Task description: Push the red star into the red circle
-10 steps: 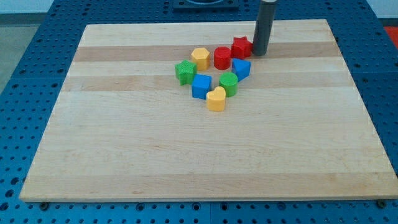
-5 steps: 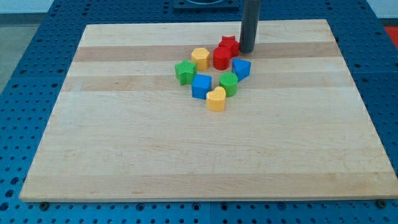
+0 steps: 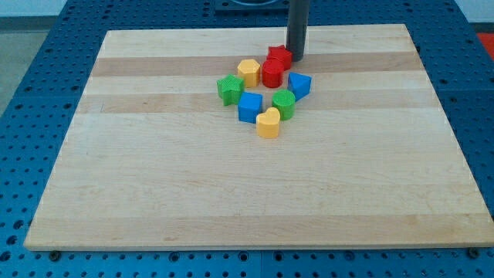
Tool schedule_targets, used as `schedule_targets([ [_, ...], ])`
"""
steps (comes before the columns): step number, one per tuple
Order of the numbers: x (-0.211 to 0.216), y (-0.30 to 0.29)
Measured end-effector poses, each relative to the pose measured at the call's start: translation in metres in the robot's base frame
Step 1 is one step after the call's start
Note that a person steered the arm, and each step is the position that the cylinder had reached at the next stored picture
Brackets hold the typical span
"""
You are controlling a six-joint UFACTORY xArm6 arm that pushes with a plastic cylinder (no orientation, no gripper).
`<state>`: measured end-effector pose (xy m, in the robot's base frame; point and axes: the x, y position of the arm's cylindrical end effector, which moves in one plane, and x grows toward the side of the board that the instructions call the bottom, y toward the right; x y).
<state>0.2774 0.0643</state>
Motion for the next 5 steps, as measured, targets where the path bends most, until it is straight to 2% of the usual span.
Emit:
schedule_targets([
  [5, -0.0135, -0.0163],
])
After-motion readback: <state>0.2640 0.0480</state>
